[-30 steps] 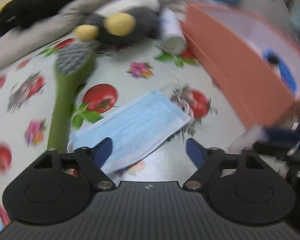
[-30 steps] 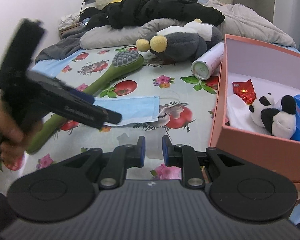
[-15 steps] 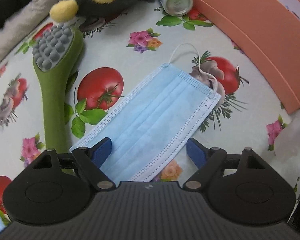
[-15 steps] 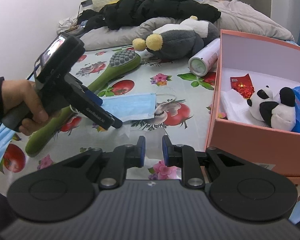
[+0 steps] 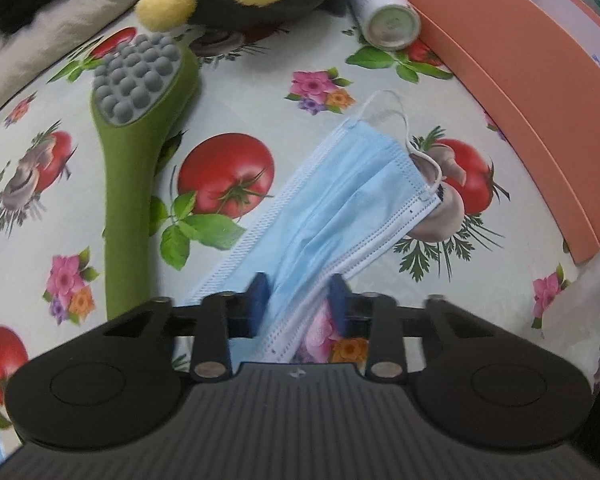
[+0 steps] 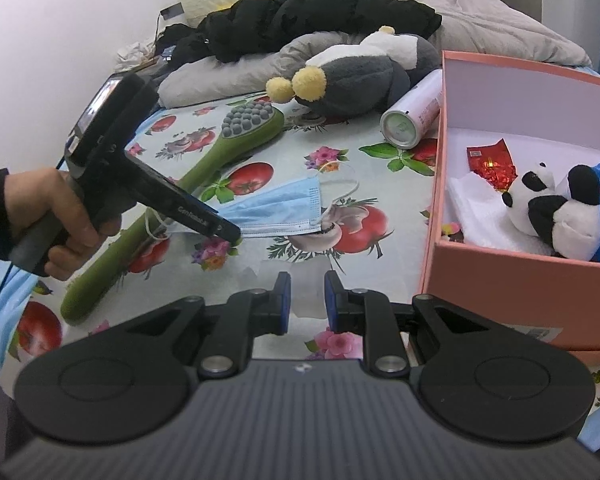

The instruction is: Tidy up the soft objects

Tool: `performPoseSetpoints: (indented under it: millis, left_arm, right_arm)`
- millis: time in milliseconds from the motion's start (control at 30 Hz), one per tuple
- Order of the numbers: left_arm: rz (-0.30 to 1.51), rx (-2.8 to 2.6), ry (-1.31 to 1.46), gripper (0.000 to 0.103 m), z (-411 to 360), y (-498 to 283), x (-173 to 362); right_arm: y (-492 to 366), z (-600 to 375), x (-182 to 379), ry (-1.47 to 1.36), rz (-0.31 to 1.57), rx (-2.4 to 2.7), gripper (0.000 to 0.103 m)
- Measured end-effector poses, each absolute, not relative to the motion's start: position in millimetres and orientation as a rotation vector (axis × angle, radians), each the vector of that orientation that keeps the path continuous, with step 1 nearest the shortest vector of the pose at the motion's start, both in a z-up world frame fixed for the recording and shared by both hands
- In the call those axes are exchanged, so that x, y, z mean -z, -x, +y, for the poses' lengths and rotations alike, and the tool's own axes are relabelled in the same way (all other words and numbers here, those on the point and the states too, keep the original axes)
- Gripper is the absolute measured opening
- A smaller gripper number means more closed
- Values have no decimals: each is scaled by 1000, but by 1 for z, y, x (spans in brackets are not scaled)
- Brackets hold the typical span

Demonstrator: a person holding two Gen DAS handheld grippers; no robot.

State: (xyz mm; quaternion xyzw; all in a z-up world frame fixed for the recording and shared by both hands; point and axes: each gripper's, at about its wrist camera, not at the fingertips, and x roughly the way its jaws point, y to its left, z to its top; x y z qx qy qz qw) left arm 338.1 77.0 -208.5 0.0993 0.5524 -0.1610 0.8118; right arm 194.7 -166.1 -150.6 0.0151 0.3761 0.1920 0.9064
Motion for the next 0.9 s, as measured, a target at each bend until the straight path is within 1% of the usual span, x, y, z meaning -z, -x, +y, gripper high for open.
performPoseSetpoints:
  millis: [67, 167, 267, 533, 600, 733, 900]
  left_arm:
    - [1180, 313, -186, 24, 78, -334, 208]
    - [1181, 277, -136, 16, 80, -327, 207]
    - [1162, 232, -89, 12, 78, -312, 200]
    - [1105, 91, 103, 10, 77, -259, 174]
    - [1084, 73, 156, 9, 75, -246, 166]
    - [1049, 60, 207, 9, 67, -226, 153]
    - [984, 10, 284, 9, 63, -200, 147]
  right_arm:
    - [-194, -166, 151, -28, 776, -397, 21]
    - [-194, -168, 150, -34, 778, -398, 21]
    - [-192, -169, 147, -30, 768, -398, 21]
    - [-187, -173, 139, -25, 753, -413, 21]
    - [-186, -173, 135, -23, 744, -415, 15]
    - [-186, -174, 126, -6, 718, -422, 13]
    - [-186, -177, 128, -2, 725, -413, 13]
